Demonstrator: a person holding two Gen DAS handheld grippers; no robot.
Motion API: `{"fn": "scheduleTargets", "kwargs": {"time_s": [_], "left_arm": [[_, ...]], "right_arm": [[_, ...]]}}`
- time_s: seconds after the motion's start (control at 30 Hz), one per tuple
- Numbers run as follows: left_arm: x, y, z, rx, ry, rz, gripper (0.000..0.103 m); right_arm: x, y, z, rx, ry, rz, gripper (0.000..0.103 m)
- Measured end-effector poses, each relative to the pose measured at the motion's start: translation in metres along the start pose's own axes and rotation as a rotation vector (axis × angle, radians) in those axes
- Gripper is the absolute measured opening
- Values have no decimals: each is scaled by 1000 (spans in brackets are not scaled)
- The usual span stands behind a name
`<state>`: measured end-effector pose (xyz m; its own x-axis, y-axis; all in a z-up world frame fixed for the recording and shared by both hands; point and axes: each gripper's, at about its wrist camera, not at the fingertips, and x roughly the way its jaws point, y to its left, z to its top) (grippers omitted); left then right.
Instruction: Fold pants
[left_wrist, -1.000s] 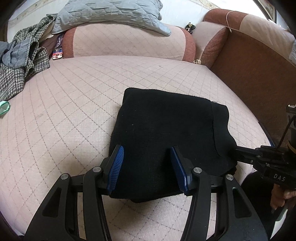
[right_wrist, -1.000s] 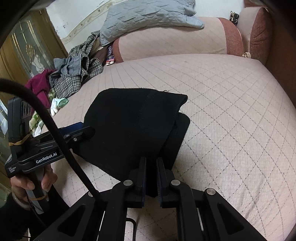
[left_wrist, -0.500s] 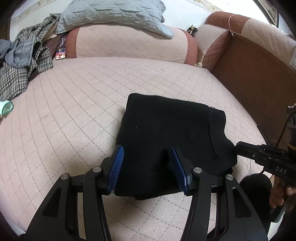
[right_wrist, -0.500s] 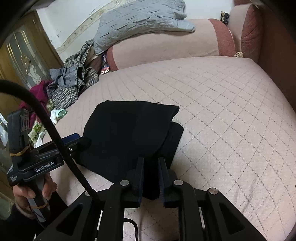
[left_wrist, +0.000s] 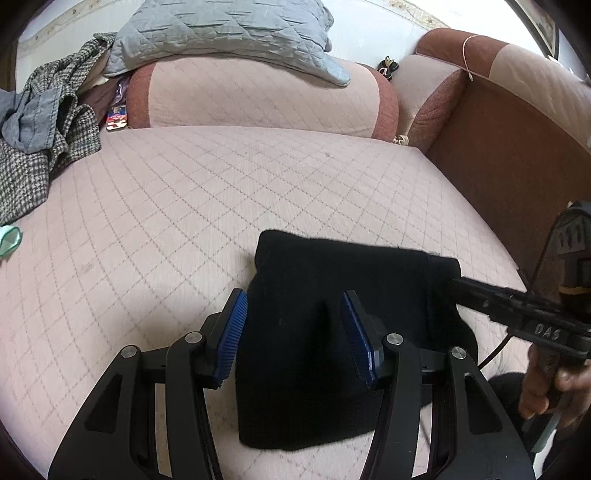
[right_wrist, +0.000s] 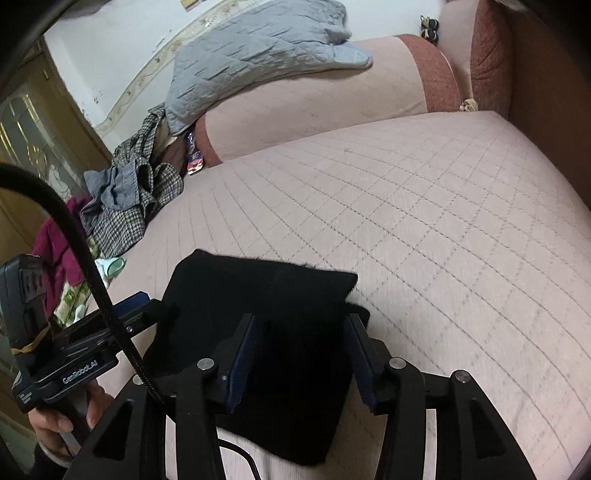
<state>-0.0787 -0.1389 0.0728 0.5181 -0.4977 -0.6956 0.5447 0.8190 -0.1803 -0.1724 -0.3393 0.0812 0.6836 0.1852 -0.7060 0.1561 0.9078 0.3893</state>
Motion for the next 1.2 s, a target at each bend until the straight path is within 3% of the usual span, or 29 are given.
{"fn": "scheduleTargets", "kwargs": {"time_s": [0.03, 0.07, 0.13, 0.23, 0.5, 0.77, 1.0, 1.1, 1.13, 1.2], "left_arm": [[3, -1, 2, 0, 5, 1, 52], [6, -1, 4, 0, 8, 3, 52], [11, -2, 8, -1, 13, 3, 52], [19, -4, 11, -1, 22, -4, 52], [39, -5, 2, -9, 45, 20, 58], [28, -1, 2, -35, 44, 8, 58], [11, 0, 0, -38, 20, 10, 58], [3, 2, 1, -43, 9, -4, 58], [1, 2, 2, -45, 6, -8, 58], [-2, 3, 2, -49, 1, -10, 58]], "right_arm": [[4, -1, 2, 1, 4, 11, 42], [7, -2, 2, -6, 8, 13, 28], [9, 0, 1, -40, 10, -19, 10], [5, 0, -2, -67, 16, -29, 4], [17, -9, -4, -83, 42, -134, 4], [8, 0, -1, -112, 44, -253, 5], [-9, -2, -2, -102, 24, -293, 6], [-16, -3, -1, -97, 16, -287, 22], [-18, -2, -2, -103, 15, -284, 32], [-20, 0, -2, -114, 10, -286, 35]]}}
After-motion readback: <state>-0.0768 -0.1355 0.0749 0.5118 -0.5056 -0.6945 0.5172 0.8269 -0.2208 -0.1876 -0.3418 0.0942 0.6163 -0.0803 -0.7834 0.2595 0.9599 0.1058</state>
